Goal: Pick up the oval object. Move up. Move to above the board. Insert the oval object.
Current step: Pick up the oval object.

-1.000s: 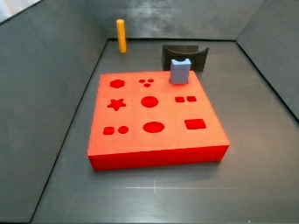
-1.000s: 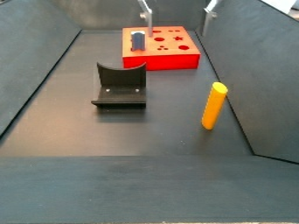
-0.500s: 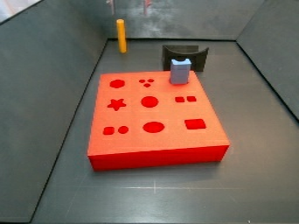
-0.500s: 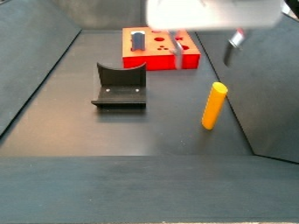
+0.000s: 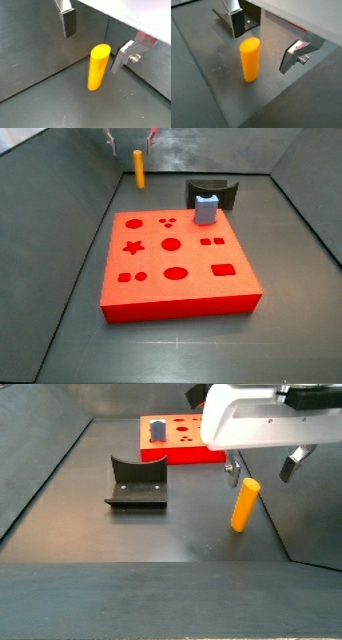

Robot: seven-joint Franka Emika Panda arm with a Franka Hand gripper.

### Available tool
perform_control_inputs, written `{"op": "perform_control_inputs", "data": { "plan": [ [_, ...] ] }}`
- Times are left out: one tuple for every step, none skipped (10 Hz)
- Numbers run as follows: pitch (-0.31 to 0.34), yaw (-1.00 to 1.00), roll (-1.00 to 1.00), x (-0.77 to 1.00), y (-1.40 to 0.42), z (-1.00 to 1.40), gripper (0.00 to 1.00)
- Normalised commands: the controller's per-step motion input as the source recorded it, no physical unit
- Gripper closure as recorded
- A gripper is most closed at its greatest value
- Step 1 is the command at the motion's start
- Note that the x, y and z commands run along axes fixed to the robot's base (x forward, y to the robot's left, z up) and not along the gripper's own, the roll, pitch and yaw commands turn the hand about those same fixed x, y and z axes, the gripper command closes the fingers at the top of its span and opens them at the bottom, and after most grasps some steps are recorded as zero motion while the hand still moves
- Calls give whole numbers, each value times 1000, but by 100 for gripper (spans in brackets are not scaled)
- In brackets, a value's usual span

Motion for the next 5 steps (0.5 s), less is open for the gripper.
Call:
{"op": "perform_control_inputs", "data": {
  "plan": [
    [-129,0,-129,-20,46,-477,0],
    [-110,17,-153,0,120,-489,0],
    [-79,14,-204,0,183,-326,0],
    [-87,34,-233,0,171,-303,0],
    [-100,40,-333,0,154,-289,0]
  ]
}}
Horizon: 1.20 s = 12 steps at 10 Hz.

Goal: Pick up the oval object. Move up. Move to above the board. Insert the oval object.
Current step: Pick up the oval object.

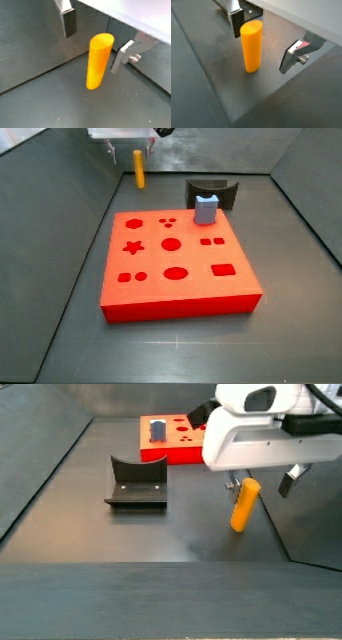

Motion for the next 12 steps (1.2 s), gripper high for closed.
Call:
{"op": "perform_control_inputs", "data": {
  "plan": [
    [-107,23,-396,0,126,-223,0],
    [-76,0,-401,29,91,-191,0],
    [-56,0,-410,131,37,-117,0],
    [-66,0,-410,143,3,-86,0],
    [-21,0,-290,140,0,-29,0],
    [0,0,-144,280,-51,0,0],
    [11,-54,-36,223,-69,0,0],
    [-4,0,0,0,0,0,0],
    [0,0,0,0,0,0,0],
    [0,0,0,0,0,0,100],
    [0,0,0,0,0,0,100],
    [0,0,0,0,0,0,100]
  ]
}}
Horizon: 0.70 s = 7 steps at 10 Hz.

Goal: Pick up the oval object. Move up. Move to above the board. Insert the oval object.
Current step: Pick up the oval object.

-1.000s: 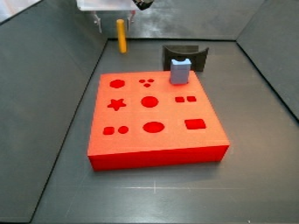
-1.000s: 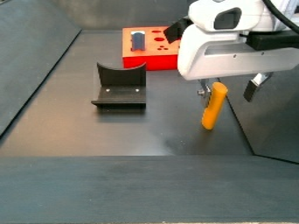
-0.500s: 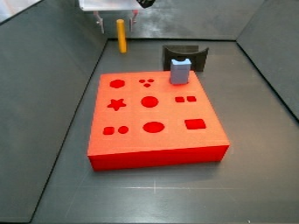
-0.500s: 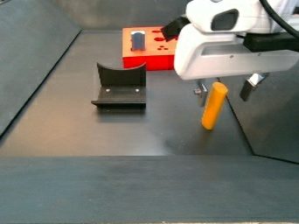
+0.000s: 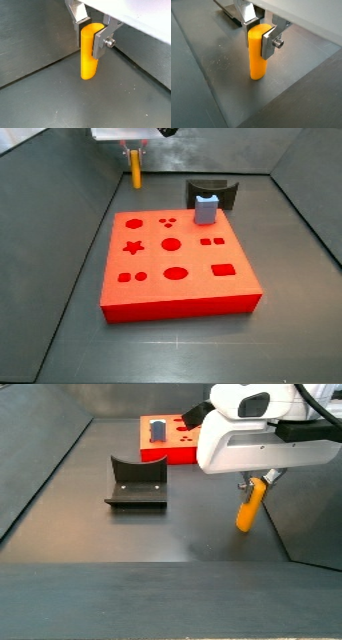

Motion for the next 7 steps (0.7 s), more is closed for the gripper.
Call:
{"op": "perform_control_inputs", "data": {
  "plan": [
    [0,0,0,0,0,0,100],
    [0,0,0,0,0,0,100],
    [0,0,0,0,0,0,100],
    [0,0,0,0,0,0,100],
    [0,0,0,0,0,0,100],
    [0,0,0,0,0,0,100],
    [0,0,0,0,0,0,100]
  ]
}}
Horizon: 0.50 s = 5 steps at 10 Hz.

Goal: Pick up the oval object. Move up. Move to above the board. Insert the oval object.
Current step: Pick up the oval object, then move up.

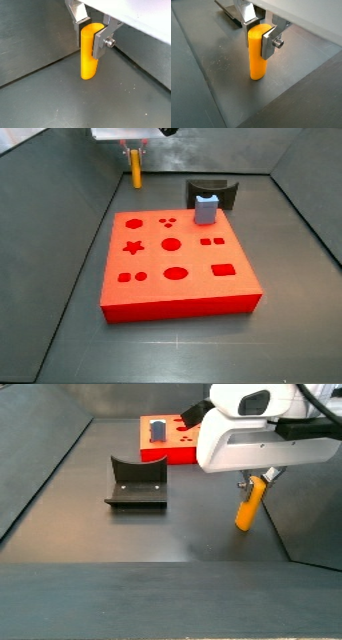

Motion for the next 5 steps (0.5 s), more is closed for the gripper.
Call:
{"op": "perform_control_inputs", "data": {
  "plan": [
    [0,0,0,0,0,0,100],
    [0,0,0,0,0,833,100],
    [-5,3,-3,11,-7,847,100],
    [50,-1,9,-26,-7,720,100],
    [64,-3,25,-25,1,654,100]
  ]
}}
